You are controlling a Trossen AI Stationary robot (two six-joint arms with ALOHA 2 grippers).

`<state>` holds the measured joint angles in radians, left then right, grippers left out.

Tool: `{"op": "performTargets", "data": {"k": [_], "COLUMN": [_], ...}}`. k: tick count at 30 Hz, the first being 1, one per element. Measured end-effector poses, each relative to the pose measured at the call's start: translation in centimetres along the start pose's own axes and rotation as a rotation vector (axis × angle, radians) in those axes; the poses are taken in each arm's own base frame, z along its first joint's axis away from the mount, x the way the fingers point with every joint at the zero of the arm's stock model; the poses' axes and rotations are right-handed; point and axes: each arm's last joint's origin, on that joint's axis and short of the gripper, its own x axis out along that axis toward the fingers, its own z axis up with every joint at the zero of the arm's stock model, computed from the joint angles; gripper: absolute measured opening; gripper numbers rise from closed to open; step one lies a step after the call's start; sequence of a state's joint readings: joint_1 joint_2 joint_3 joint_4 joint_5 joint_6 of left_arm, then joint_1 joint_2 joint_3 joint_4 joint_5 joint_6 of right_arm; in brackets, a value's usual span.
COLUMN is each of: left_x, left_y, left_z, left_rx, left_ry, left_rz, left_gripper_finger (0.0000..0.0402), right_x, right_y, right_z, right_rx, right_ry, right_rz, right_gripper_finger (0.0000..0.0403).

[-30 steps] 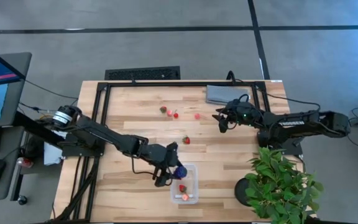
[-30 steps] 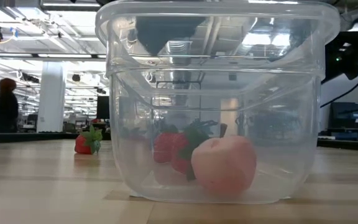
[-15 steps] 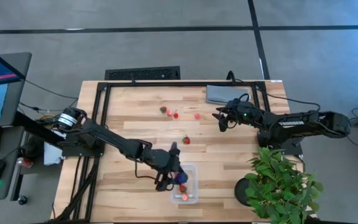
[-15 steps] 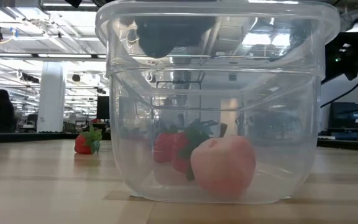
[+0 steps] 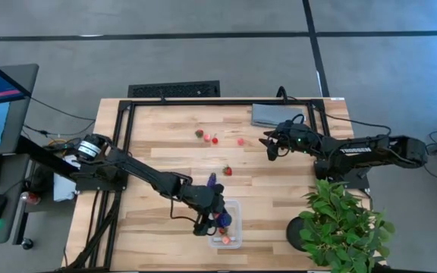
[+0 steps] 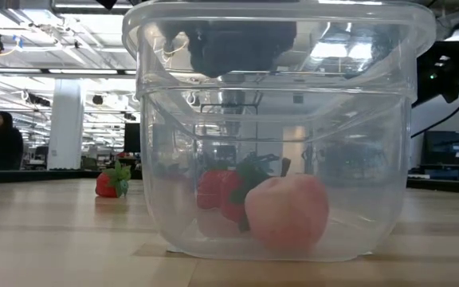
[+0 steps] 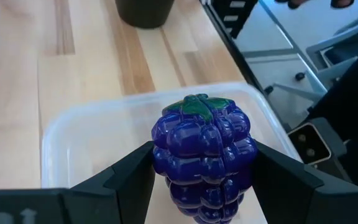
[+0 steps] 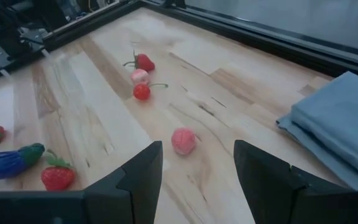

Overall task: Pick and placing Produce into tupperware
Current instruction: Put the violet grapes into the transparent bin, then put the red strawberry into the transparent bin

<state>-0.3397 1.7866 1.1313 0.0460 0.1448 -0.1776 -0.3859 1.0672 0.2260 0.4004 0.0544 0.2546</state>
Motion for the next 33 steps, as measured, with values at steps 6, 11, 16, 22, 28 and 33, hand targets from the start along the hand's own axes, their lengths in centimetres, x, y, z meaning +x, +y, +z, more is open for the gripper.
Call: {"op": "performTargets", "data": {"k": [6,11,16,22,28,33], "left_x": [0.0,0.0,0.0,0.0,-0.3,-1.8], "left_y": [0.0,0.1,0.2,0.3,0.5,1.3], "left_z": [-0.1,-0.2,-0.3,-0.3,-0.1,1.0], "left_rx": [-0.002,-0.005,-0.007,-0.001,0.013,0.022], "left_ry": [0.009,0.023,0.030,0.025,0.018,-0.018], "left_rz": [-0.001,0.024,0.039,0.052,0.056,0.077], "left_gripper_finger": [0.0228,0.0238,0.0252,0.0266,0.0272,0.0268], "right_x": [0.0,0.0,0.0,0.0,0.0,0.0], "right_y": [0.0,0.0,0.0,0.0,0.0,0.0], "right_z": [0.0,0.0,0.0,0.0,0.0,0.0], "right_rx": [0.000,0.000,0.000,-0.001,-0.001,-0.001], "right_ry": [-0.001,0.000,0.003,0.003,0.003,0.003], "right_rz": [0.001,0.001,0.000,0.000,0.000,0.000], "right_gripper_finger": [0.0220,0.0220,0.0220,0.0220,0.0220,0.0220]}}
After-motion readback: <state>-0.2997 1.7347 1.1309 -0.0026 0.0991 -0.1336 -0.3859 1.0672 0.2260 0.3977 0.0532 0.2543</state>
